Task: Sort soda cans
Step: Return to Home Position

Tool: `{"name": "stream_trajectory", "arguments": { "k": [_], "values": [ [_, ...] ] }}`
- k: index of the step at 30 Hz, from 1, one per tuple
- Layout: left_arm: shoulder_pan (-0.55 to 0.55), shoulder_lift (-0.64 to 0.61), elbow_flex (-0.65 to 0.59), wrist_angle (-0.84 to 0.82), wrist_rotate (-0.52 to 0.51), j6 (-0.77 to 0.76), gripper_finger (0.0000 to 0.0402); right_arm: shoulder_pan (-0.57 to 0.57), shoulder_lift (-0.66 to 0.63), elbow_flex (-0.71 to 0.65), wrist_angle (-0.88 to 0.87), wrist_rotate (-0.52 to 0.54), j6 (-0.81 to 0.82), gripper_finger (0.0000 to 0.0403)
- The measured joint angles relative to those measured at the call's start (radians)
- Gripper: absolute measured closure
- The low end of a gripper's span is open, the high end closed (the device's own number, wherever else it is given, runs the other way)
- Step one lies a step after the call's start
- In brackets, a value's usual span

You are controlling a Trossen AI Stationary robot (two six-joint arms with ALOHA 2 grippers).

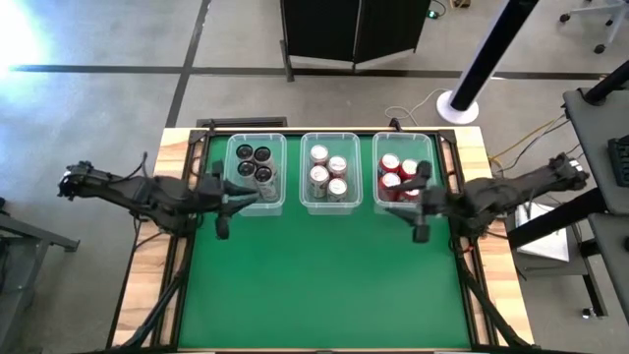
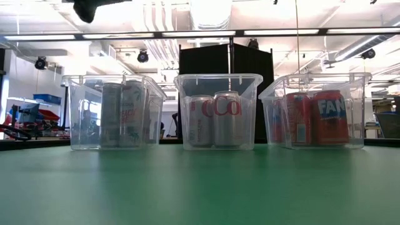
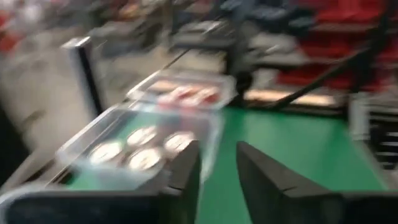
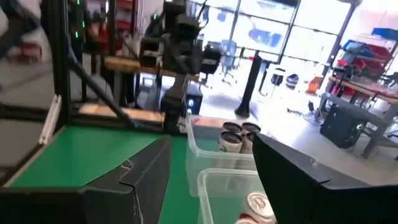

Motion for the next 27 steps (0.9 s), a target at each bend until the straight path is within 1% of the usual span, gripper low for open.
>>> {"name": "stream_trajectory", "arguments": {
  "k": [1,3,6,10,13,16,19,22,27],
  "values": [
    [0.004,-0.025,-0.023,0.039,0.039,0.027,0.0334,0.0,-0.048,-0.026,-0.003,0.0,0.005,0.0184],
    [0.016,-0.08,-0.065,0.098,0.08,0.065,0.0363,0.0,-0.135,-0.074,-0.002,0.0,0.013,0.0184],
    [0.039,-0.154,-0.116,0.13,0.092,0.089,0.0394,0.0,-0.256,-0.142,0.004,0.0,0.016,0.0184],
    [0.059,-0.264,-0.163,0.127,0.129,0.091,0.0394,-0.004,-0.398,-0.23,0.067,0.008,0.061,0.0184],
    [0.059,-0.351,-0.194,0.136,0.137,0.101,0.0397,-0.021,-0.478,-0.274,0.07,0.065,0.112,0.0184],
    [0.059,-0.436,-0.24,0.16,0.149,0.122,0.0401,-0.067,-0.502,-0.296,0.06,0.105,0.158,0.0188],
    [0.059,-0.504,-0.283,0.176,0.185,0.124,0.0401,-0.126,-0.492,-0.299,-0.009,0.061,0.189,0.0201],
    [0.059,-0.562,-0.314,0.176,0.232,0.12,0.0401,-0.167,-0.491,-0.299,-0.035,0.023,0.167,0.0219],
    [0.059,-0.649,-0.364,0.175,0.278,0.105,0.0401,-0.176,-0.55,-0.324,-0.03,-0.017,0.1,0.0255]
  ]
}}
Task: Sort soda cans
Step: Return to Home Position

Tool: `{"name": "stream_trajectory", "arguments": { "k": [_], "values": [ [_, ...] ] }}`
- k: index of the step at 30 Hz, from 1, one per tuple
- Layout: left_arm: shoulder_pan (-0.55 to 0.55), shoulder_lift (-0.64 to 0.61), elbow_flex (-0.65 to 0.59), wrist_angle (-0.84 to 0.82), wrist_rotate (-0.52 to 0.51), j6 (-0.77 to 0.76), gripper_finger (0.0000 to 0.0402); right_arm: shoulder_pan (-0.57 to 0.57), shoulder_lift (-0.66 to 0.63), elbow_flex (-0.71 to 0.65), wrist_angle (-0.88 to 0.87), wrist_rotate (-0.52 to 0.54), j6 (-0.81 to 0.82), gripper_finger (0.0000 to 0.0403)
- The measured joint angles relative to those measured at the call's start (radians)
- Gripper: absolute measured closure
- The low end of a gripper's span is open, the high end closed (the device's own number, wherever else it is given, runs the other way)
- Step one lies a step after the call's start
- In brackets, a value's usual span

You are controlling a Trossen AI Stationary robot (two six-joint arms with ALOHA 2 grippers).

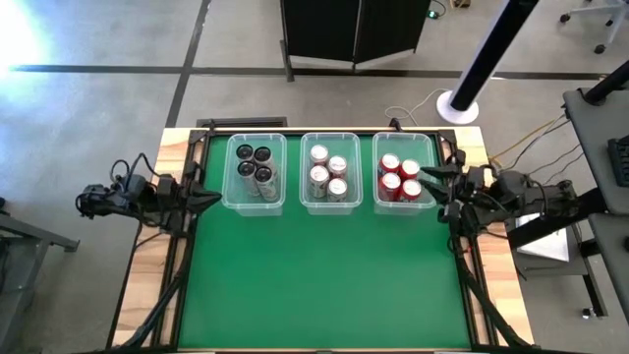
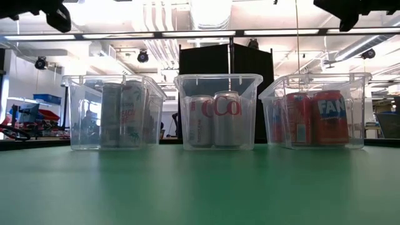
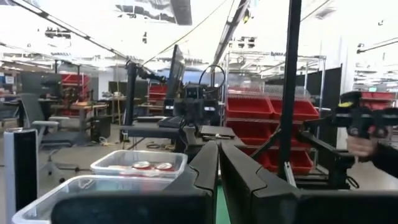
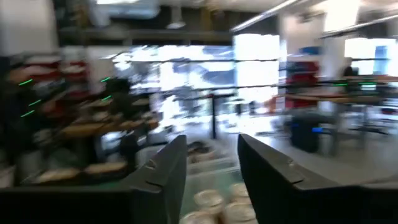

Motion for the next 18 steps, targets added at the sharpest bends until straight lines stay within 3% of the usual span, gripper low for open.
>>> {"name": "stream_trajectory", "arguments": {
  "k": [4,8,10,12,14,18],
  "values": [
    [0.0,-0.009,-0.034,-0.005,0.001,0.005,0.0401,-0.056,-0.048,-0.005,-0.024,0.045,0.034,0.0295],
    [0.0,0.006,-0.057,0.037,0.0,0.008,0.0401,-0.142,-0.044,0.004,-0.158,-0.068,0.118,0.0345],
    [0.0,0.005,-0.065,0.047,-0.001,-0.001,0.0401,-0.185,-0.037,0.002,-0.169,-0.072,0.118,0.0368],
    [0.001,0.002,-0.074,0.046,-0.001,-0.008,0.0401,-0.211,-0.05,-0.004,-0.163,-0.146,0.109,0.0386],
    [0.0,-0.002,-0.086,0.046,-0.001,-0.019,0.0402,-0.217,-0.092,-0.014,-0.153,-0.245,0.081,0.039],
    [0.0,-0.012,-0.114,0.048,-0.001,-0.041,0.0402,-0.218,-0.176,-0.081,-0.12,-0.249,0.082,0.039]
  ]
}}
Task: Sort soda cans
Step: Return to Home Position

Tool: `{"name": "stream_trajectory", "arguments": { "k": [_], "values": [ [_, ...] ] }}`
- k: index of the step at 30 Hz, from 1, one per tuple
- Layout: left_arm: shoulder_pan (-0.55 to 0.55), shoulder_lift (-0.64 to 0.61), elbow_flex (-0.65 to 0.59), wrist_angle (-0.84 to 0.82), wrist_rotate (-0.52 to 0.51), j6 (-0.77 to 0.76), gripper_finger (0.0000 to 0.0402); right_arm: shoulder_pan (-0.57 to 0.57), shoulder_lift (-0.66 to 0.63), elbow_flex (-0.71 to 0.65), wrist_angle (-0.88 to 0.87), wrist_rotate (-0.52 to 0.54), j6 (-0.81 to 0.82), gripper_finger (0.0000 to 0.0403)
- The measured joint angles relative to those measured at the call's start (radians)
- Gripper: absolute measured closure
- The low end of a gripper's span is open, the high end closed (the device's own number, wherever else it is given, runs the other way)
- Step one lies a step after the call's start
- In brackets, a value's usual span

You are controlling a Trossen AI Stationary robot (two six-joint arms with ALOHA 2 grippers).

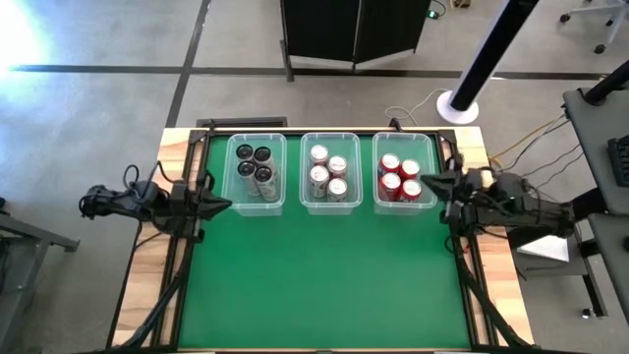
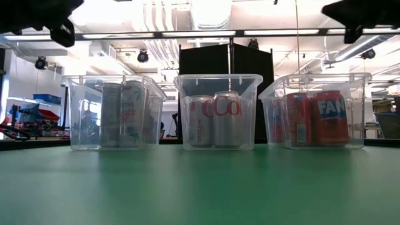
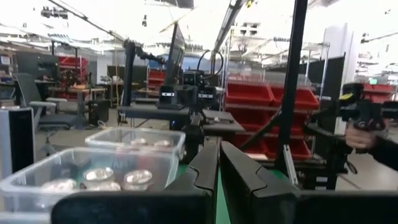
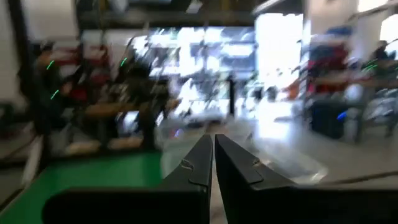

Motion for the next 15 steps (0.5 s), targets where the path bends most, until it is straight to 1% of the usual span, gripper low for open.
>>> {"name": "stream_trajectory", "arguments": {
  "k": [2,4,6,11,13,14,15],
  "values": [
    [0.0,0.003,-0.024,0.016,-0.002,-0.001,0.0402,0.002,0.009,-0.025,-0.009,-0.04,0.007,0.039],
    [0.001,0.0,-0.047,0.039,-0.002,-0.001,0.0402,0.002,0.029,-0.059,0.075,-0.068,0.009,0.039],
    [0.001,0.001,-0.063,0.045,-0.002,-0.008,0.0401,0.002,0.003,-0.099,0.106,-0.102,0.022,0.039],
    [0.001,0.002,-0.133,0.111,0.009,-0.038,0.0401,0.002,0.007,-0.206,0.239,-0.183,0.018,0.039],
    [0.002,0.001,-0.171,0.161,0.046,-0.044,0.0401,0.002,0.002,-0.27,0.296,-0.182,0.027,0.039],
    [0.003,0.003,-0.194,0.211,0.075,-0.042,0.0401,0.001,0.001,-0.295,0.314,-0.183,0.036,0.039],
    [0.005,0.006,-0.201,0.226,0.097,-0.035,0.0401,0.001,0.002,-0.296,0.308,-0.177,0.042,0.039]
  ]
}}
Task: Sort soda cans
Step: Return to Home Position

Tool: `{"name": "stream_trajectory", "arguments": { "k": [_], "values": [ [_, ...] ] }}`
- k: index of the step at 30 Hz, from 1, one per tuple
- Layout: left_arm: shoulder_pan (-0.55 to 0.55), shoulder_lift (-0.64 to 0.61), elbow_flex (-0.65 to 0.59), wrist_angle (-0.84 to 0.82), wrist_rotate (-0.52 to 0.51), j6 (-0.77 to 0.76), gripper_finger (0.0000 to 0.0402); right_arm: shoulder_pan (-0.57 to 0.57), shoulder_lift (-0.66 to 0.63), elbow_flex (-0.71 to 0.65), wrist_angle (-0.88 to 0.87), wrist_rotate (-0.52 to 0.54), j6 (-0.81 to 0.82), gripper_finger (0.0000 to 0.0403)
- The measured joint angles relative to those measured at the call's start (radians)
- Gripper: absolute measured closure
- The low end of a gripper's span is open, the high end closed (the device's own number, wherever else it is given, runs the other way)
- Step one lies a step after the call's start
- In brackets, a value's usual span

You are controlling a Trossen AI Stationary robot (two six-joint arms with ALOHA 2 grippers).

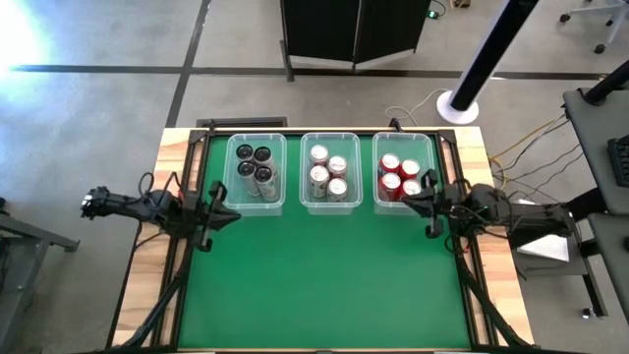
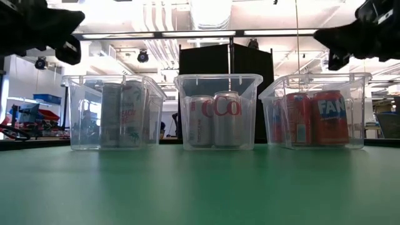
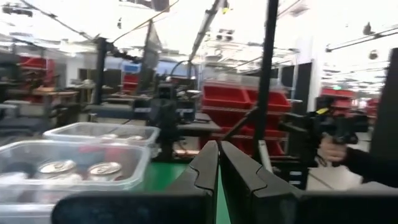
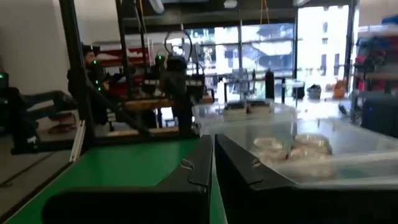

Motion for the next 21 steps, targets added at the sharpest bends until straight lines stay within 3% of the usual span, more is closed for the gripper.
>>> {"name": "stream_trajectory", "arguments": {
  "k": [6,14,21],
  "values": [
    [0.088,0.013,0.002,-0.012,0.022,0.009,0.0401,-0.001,0.012,-0.001,-0.044,-0.002,0.007,0.039],
    [0.323,0.013,0.0,-0.082,0.237,-0.128,0.0401,-0.001,0.013,-0.001,-0.11,-0.002,-0.018,0.039],
    [0.332,0.011,0.002,-0.19,0.242,-0.09,0.0401,-0.001,0.031,-0.002,-0.182,-0.002,-0.05,0.039]
  ]
}}
